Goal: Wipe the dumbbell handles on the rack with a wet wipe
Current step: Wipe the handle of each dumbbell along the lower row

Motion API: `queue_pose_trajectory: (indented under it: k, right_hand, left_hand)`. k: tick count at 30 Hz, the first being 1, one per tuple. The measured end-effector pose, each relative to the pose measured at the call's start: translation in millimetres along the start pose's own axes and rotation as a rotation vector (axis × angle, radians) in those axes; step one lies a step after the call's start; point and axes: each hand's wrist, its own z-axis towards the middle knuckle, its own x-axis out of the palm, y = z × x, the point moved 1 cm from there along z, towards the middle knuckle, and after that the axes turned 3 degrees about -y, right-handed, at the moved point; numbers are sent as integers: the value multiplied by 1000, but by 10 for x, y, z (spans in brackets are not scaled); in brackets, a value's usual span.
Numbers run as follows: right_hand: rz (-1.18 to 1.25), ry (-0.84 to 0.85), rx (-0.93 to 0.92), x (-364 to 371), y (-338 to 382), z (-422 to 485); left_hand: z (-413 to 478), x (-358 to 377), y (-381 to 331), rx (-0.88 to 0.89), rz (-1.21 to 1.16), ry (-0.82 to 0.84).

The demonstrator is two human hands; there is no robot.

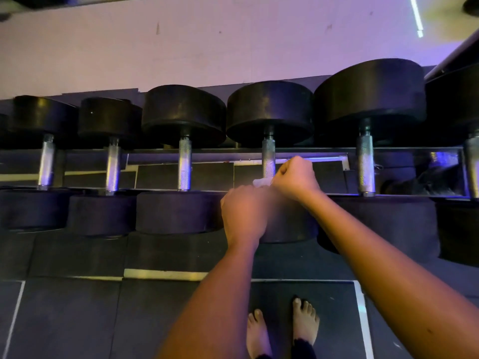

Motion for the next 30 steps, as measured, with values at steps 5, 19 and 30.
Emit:
queue_pose_trajectory:
  k: [5,19,30]
  right_hand:
    - [10,-106,-34,-21,87,42]
    - [-200,-55,-105,49,275,-14]
    - [223,-282,-70,-145,276,257]
  left_hand:
    - [3,5,2,-2,-12,-3]
    - [7,6,18,17,-21,-11]
    - [2,1,16,5,-35,5]
